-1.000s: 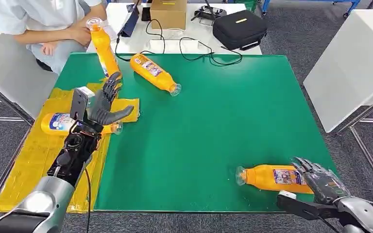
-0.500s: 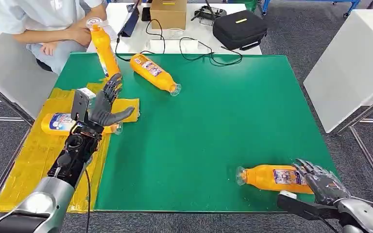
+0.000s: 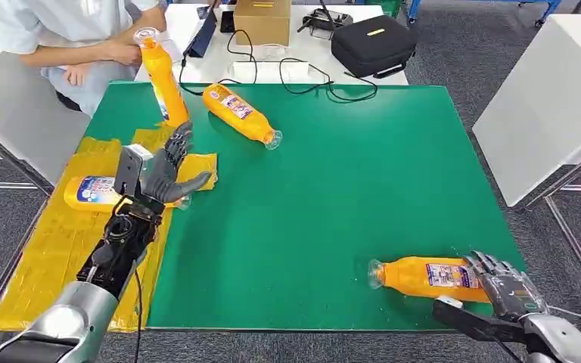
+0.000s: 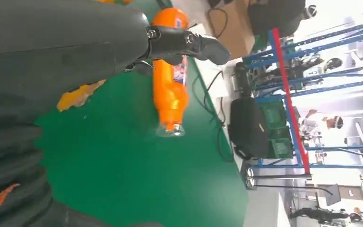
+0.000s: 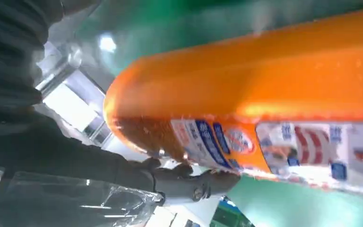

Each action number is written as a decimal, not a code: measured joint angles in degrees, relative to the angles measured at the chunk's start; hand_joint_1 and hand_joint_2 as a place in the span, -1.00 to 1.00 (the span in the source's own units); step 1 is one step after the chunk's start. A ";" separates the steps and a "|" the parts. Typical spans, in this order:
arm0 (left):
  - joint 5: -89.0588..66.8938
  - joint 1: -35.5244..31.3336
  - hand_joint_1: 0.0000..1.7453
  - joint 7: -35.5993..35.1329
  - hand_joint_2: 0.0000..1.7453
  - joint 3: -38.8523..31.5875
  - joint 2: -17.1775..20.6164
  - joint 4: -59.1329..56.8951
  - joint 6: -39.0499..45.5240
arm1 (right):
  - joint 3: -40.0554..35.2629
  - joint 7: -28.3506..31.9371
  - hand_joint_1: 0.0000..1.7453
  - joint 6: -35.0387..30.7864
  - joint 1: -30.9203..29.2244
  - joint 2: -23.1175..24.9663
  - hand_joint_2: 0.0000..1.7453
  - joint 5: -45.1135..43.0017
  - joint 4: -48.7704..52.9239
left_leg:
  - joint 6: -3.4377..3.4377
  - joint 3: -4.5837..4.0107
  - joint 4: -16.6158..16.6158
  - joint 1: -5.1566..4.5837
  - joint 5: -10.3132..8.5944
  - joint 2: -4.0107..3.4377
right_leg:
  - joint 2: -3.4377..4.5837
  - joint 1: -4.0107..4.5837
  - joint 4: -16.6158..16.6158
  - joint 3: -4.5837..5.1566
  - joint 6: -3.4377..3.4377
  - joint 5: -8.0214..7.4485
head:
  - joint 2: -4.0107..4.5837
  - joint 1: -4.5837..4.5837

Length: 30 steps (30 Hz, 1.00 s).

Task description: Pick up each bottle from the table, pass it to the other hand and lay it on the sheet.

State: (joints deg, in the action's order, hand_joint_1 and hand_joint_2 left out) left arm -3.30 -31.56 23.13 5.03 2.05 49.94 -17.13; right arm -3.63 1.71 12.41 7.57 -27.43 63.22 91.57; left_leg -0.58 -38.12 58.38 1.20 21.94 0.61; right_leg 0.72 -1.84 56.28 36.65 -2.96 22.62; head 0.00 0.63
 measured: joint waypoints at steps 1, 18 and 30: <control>0.80 0.18 -1.00 -0.09 -1.00 0.00 -0.22 -0.13 -0.58 | 0.02 -0.80 -1.00 -0.13 -1.33 0.35 1.00 1.33 -1.66 | 0.02 0.00 -0.01 0.01 0.02 0.00 | 0.02 0.01 0.00 -0.01 0.00 0.00 | 0.00 0.04; 4.00 2.33 -1.00 0.92 1.00 -0.26 -2.95 -3.13 -2.89 | 1.01 -1.60 0.70 -9.44 -13.38 8.24 1.00 9.19 -22.13 | 0.06 0.91 -0.01 0.07 0.15 -0.36 | 0.38 0.10 -0.17 -0.71 0.07 -0.01 | 0.00 -0.02; 3.98 2.46 -1.00 0.59 1.00 -0.90 -3.52 -2.45 -3.07 | 2.12 0.04 1.00 -12.55 -14.86 10.41 1.00 10.24 -24.42 | 0.01 0.98 -0.01 0.09 0.08 -0.43 | 0.50 0.13 -0.16 -0.76 0.20 -0.22 | 0.00 0.00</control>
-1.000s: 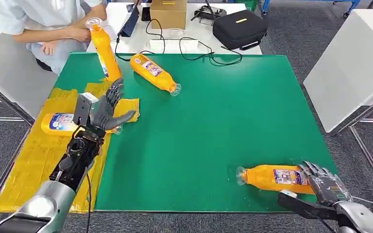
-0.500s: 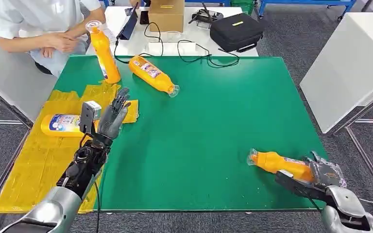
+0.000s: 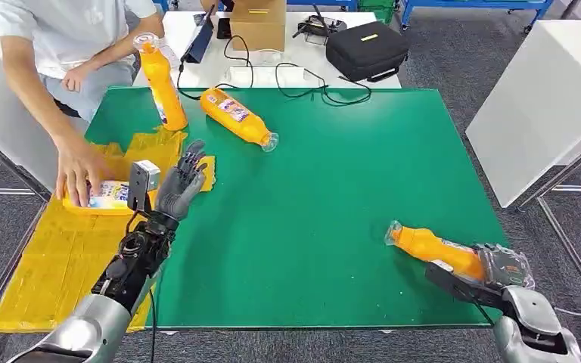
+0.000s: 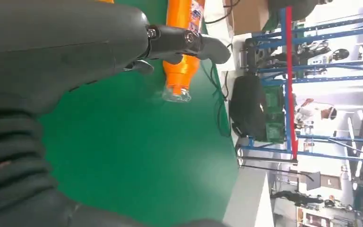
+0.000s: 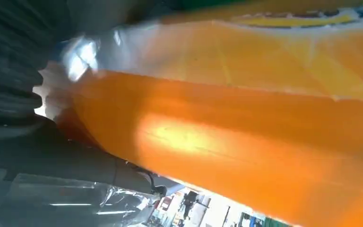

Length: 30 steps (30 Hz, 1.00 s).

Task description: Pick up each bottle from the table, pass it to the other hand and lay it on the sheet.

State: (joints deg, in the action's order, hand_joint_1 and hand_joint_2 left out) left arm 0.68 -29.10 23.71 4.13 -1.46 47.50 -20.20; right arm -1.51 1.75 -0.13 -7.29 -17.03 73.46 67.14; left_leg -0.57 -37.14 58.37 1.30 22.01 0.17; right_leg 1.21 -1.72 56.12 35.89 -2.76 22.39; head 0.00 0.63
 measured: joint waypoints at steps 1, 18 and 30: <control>0.00 0.01 -1.00 -0.24 1.00 -0.02 -0.02 0.20 0.00 | 0.13 0.41 1.00 -0.82 -0.07 0.28 1.00 -0.24 -0.02 | 0.01 0.00 0.00 0.00 -0.01 0.00 | 0.00 0.00 0.00 0.00 0.00 -0.01 | 0.00 0.00; -2.58 4.10 -1.00 -0.65 1.00 0.79 -2.12 5.92 -0.70 | 2.25 7.91 1.00 -15.32 0.53 10.97 1.00 -13.46 2.62 | 0.03 -0.48 0.00 0.04 -0.11 0.19 | -0.15 0.02 0.04 0.34 -0.10 0.02 | 0.00 0.02; -2.73 4.54 -1.00 -0.96 1.00 0.94 -2.25 6.84 -0.50 | 3.21 7.91 1.00 -15.58 0.56 13.22 1.00 -13.94 3.17 | 0.02 -0.63 0.00 0.00 -0.05 0.32 | -0.25 -0.03 0.04 0.41 -0.22 0.11 | 0.00 0.02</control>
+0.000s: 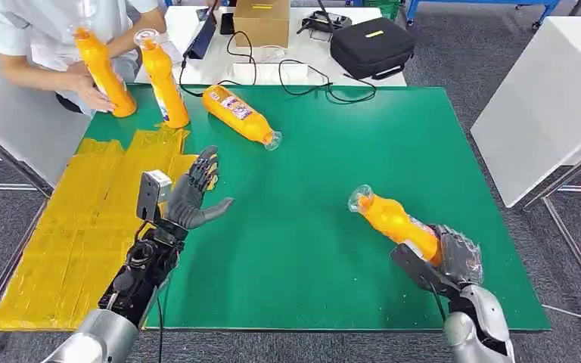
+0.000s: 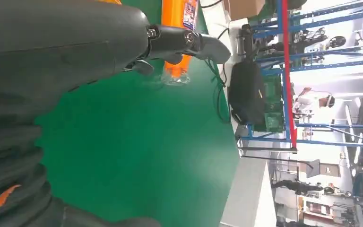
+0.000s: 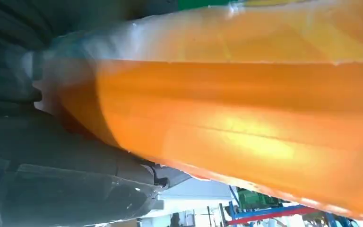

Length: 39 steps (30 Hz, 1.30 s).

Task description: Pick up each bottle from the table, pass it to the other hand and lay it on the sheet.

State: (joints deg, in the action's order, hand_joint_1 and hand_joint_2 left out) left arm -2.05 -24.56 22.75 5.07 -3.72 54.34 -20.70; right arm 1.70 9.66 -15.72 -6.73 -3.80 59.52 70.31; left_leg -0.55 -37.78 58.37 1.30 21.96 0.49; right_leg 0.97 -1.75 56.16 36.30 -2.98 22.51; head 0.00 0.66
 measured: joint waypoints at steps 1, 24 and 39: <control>-0.02 0.03 -1.00 -0.02 1.00 0.02 0.00 0.09 0.00 | 0.00 0.11 1.00 -0.09 0.00 0.07 1.00 -0.29 0.00 | 0.00 0.00 0.00 0.00 0.00 0.00 | 0.00 0.00 0.00 0.00 0.00 0.00 | 0.00 0.00; 7.36 -0.29 -1.00 -6.51 1.00 15.21 -2.45 10.29 -0.35 | -18.01 22.45 1.00 3.65 -15.08 16.00 1.00 -50.14 -8.17 | 0.07 -0.17 0.00 0.06 -0.11 0.04 | -0.05 0.03 0.14 0.21 0.05 -0.01 | 0.00 -0.02; 11.19 0.74 -1.00 -6.25 1.00 16.68 -2.08 15.08 0.33 | -28.08 23.63 1.00 3.54 -17.57 18.40 1.00 -49.57 -14.40 | 0.07 -0.27 0.00 0.06 -0.10 0.06 | -0.06 0.03 0.13 0.31 0.05 -0.01 | 0.00 -0.02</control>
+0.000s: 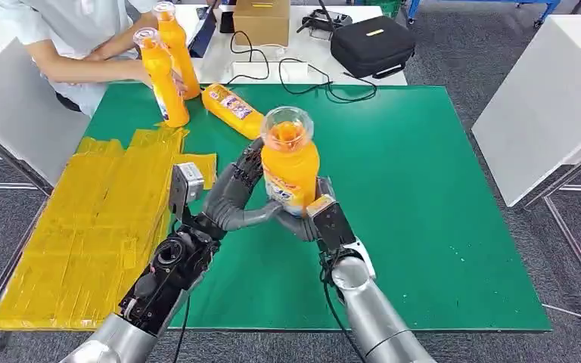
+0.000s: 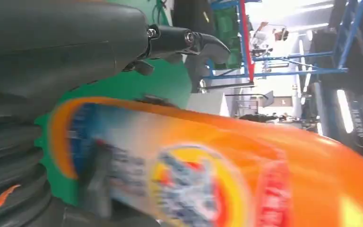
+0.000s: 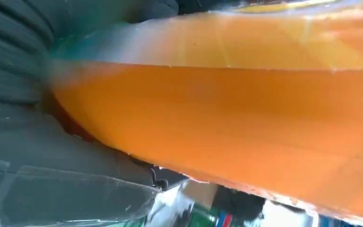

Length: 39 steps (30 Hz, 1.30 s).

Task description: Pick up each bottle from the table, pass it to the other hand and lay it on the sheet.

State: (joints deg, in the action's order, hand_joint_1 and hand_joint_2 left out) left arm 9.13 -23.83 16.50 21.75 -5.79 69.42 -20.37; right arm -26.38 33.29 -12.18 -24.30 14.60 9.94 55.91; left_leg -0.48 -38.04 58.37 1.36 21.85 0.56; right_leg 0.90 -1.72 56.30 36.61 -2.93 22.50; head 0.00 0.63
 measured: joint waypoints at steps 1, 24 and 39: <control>0.05 0.01 -1.00 0.02 1.00 0.00 0.00 0.31 0.13 | -0.68 0.18 1.00 0.11 -0.08 0.20 1.00 -0.02 -0.74 | 0.00 0.00 0.00 0.00 0.00 0.00 | 0.00 0.00 0.00 0.00 0.00 0.00 | 0.00 0.02; 0.48 3.09 -1.00 0.66 1.00 -1.68 1.05 5.31 0.11 | -9.36 -0.96 1.00 -4.11 -3.89 2.08 1.00 5.77 -10.74 | 0.00 -0.01 0.00 -0.01 0.00 -0.01 | 0.01 -0.01 -0.01 0.07 0.00 0.00 | 0.00 0.00; 0.48 3.42 1.00 0.68 1.00 -1.36 1.05 5.66 0.00 | -9.75 -1.29 1.00 -4.11 -4.02 2.08 1.00 5.35 -11.22 | 0.00 0.00 0.00 -0.01 0.00 -0.02 | 0.02 -0.01 -0.01 0.10 0.01 0.00 | 0.00 0.00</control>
State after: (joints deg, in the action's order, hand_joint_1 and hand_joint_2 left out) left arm 9.62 -20.40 17.18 20.39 -4.74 75.08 -20.37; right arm -36.13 32.00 -16.28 -28.33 16.68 15.30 44.70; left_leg -0.48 -38.05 58.37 1.35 21.85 0.54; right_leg 0.92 -1.73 56.29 36.71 -2.93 22.50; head 0.00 0.63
